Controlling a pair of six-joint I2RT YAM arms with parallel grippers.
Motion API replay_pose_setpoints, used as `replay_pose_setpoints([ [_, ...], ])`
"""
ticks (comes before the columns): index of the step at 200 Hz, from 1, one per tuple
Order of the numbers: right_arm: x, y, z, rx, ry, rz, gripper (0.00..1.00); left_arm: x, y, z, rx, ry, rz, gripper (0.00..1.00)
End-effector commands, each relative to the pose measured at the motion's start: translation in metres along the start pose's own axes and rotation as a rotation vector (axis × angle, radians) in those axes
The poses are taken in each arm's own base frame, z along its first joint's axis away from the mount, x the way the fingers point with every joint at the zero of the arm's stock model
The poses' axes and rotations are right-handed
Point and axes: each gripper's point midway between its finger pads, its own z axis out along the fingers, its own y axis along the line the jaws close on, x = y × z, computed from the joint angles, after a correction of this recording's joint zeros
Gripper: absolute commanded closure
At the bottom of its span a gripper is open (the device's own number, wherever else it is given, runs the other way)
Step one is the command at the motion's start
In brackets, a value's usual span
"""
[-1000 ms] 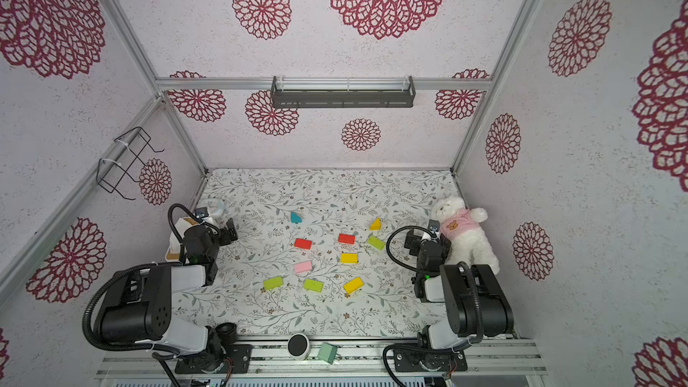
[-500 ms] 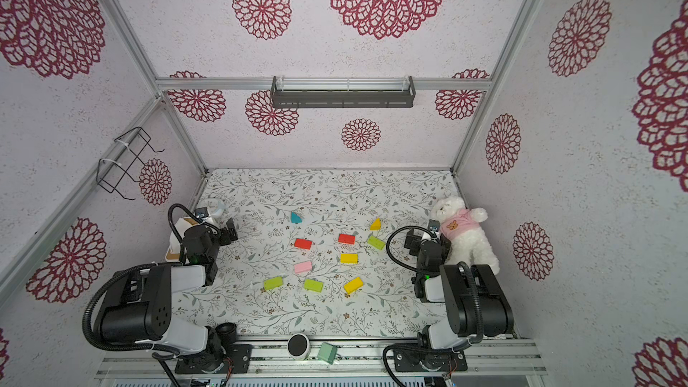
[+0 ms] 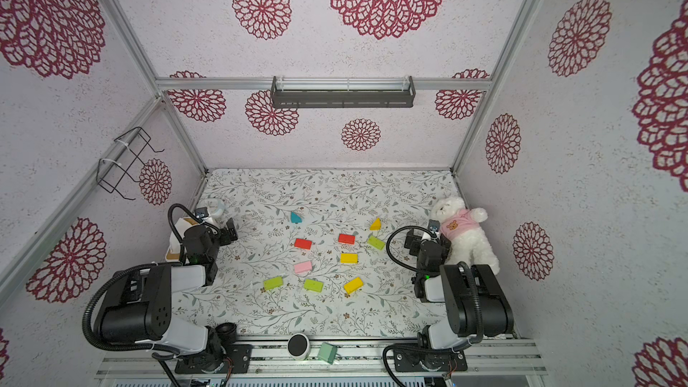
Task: Assemble a carrot with building blocks
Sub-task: Move the building block to the center of the board.
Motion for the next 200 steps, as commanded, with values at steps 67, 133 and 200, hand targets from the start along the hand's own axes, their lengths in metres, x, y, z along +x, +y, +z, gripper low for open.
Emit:
replay_pose_setpoints([
  [67, -0.064, 0.003, -0.010, 0.027, -0.037, 0.004, 0.04, -0.064, 0.009, -0.016, -0.112, 0.022, -0.102, 0.15],
  [133, -0.080, 0.070, -0.054, -0.139, 0.194, -0.016, 0.10, -0.064, -0.139, -0.065, 0.165, 0.296, -0.070, 0.20],
  [200, -0.063, 0.117, -0.078, -0.308, 0.287, 0.017, 0.10, 0.009, -0.227, -0.101, 0.289, 0.515, 0.113, 0.26],
])
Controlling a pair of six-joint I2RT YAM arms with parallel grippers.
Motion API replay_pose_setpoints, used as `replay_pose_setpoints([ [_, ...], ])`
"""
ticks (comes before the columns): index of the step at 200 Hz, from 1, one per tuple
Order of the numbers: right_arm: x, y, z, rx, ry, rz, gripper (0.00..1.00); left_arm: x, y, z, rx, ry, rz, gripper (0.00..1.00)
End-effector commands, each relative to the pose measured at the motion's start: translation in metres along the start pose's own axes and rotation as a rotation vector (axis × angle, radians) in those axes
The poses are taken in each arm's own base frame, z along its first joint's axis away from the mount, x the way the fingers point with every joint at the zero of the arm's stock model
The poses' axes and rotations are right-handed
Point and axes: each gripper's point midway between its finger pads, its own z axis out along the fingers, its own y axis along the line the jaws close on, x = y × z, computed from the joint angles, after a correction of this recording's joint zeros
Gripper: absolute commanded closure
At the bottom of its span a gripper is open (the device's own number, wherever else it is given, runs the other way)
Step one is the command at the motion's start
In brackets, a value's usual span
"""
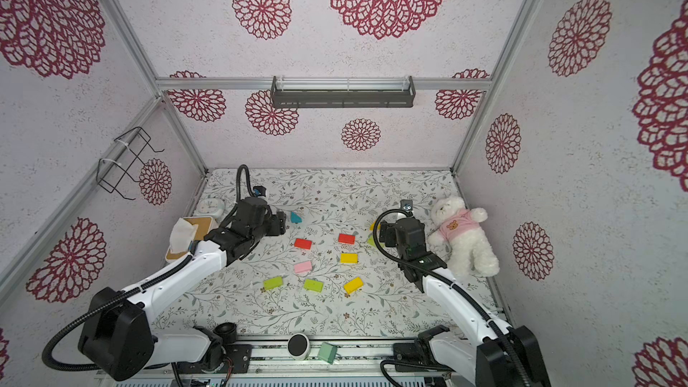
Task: Assemble a carrot with building blocks
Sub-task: Move the building block to the center of the board.
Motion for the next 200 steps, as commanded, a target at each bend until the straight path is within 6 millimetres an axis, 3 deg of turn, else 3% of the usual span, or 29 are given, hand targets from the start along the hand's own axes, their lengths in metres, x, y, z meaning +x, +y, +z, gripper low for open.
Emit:
replay_pose_setpoints([
  [1, 0.000, 0.010, -0.003, -0.034, 0.027, 0.040, 0.10, 0.025, -0.012, 0.011, -0.042, 0.101, 0.011, 0.26],
  [45, 0.003, 0.022, 0.003, -0.073, 0.051, 0.033, 0.11, 0.056, -0.045, 0.048, -0.041, 0.224, 0.102, 0.26],
  [93, 0.007, 0.033, 0.008, -0.116, 0.070, 0.052, 0.11, 0.077, -0.064, 0.066, 0.040, 0.317, 0.133, 0.26],
  [137, 0.006, 0.038, 0.009, -0.134, 0.070, 0.064, 0.11, 0.088, -0.067, 0.079, 0.077, 0.374, 0.135, 0.22],
  [200, 0.009, 0.037, 0.012, -0.126, 0.078, 0.072, 0.11, 0.095, -0.053, 0.090, 0.103, 0.425, 0.118, 0.22],
])
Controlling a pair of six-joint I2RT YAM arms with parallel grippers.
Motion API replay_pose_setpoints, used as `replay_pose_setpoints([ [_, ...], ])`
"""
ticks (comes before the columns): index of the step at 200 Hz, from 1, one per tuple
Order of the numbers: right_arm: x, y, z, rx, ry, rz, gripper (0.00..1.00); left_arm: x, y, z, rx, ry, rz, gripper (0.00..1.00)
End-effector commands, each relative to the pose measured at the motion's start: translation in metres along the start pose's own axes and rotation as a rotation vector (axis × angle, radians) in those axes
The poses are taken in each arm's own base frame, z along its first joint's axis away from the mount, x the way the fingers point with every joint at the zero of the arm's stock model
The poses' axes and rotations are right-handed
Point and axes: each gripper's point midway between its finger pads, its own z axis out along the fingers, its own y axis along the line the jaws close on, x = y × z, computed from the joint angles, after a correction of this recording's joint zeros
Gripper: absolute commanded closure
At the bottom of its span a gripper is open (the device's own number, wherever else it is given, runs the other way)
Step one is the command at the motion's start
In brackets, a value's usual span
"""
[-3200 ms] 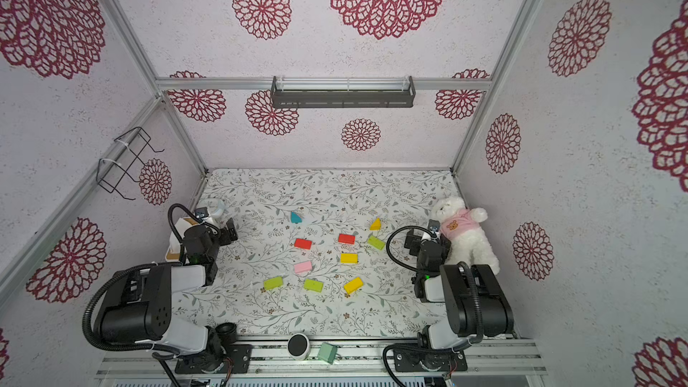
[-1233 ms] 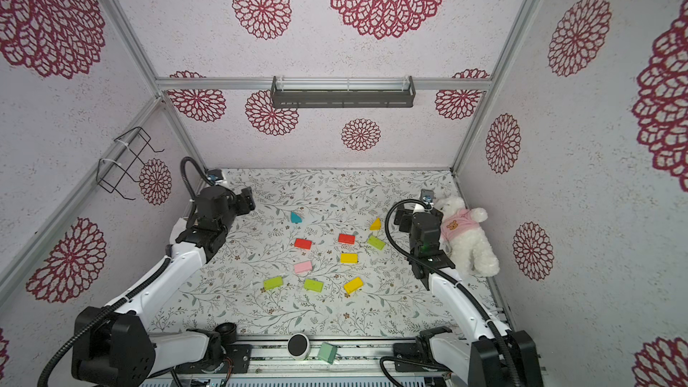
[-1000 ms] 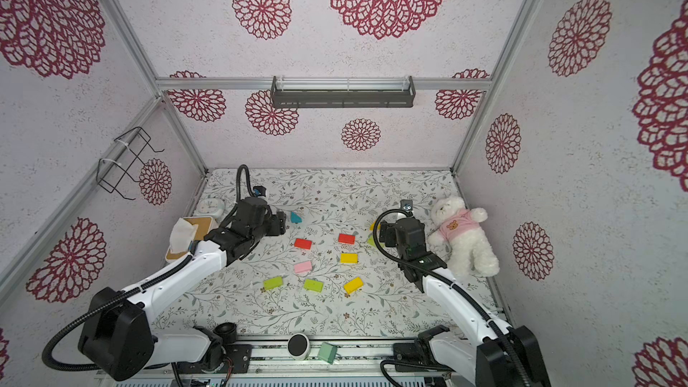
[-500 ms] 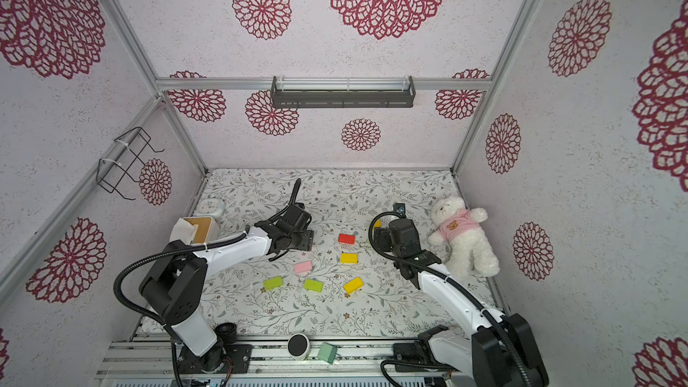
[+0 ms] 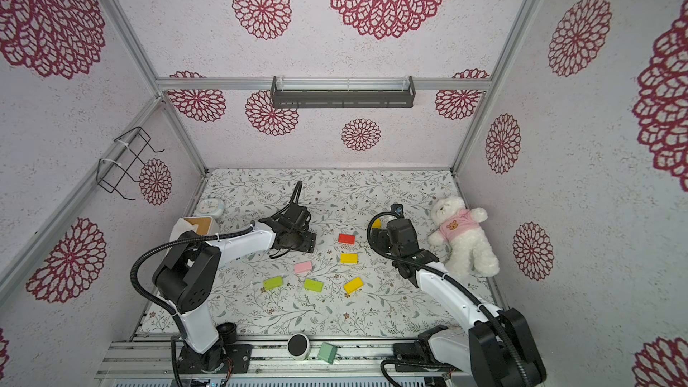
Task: Assemble a carrot with building blocks
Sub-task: Move the building block to the center of the board.
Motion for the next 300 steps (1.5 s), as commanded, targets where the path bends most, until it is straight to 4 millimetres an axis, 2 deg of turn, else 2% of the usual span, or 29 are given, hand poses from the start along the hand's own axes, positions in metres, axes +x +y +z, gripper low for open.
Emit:
replay_pose_setpoints([
  [1, -0.021, 0.009, -0.003, -0.024, -0.053, 0.030, 0.11, -0.001, 0.000, 0.005, 0.022, 0.018, 0.012, 0.22],
  [59, -0.019, 0.009, 0.001, -0.018, -0.043, 0.034, 0.11, 0.006, 0.004, 0.019, -0.006, 0.070, 0.048, 0.26],
  [134, -0.014, 0.009, 0.004, -0.012, -0.026, 0.027, 0.11, 0.000, 0.004, 0.021, -0.038, 0.073, 0.062, 0.35],
  [136, -0.014, 0.009, 0.004, -0.011, -0.027, 0.027, 0.11, 0.006, 0.006, 0.029, -0.048, 0.098, 0.064, 0.35],
  [140, -0.013, 0.009, 0.004, -0.010, -0.026, 0.027, 0.11, 0.008, 0.007, 0.032, -0.056, 0.107, 0.067, 0.35],
  [221, -0.015, 0.007, -0.001, -0.006, -0.038, 0.022, 0.11, 0.015, 0.007, 0.042, -0.165, 0.157, 0.124, 0.35],
  [300, -0.017, 0.005, -0.005, 0.000, -0.050, 0.022, 0.11, 0.013, -0.004, 0.051, -0.121, 0.182, 0.113, 0.34],
])
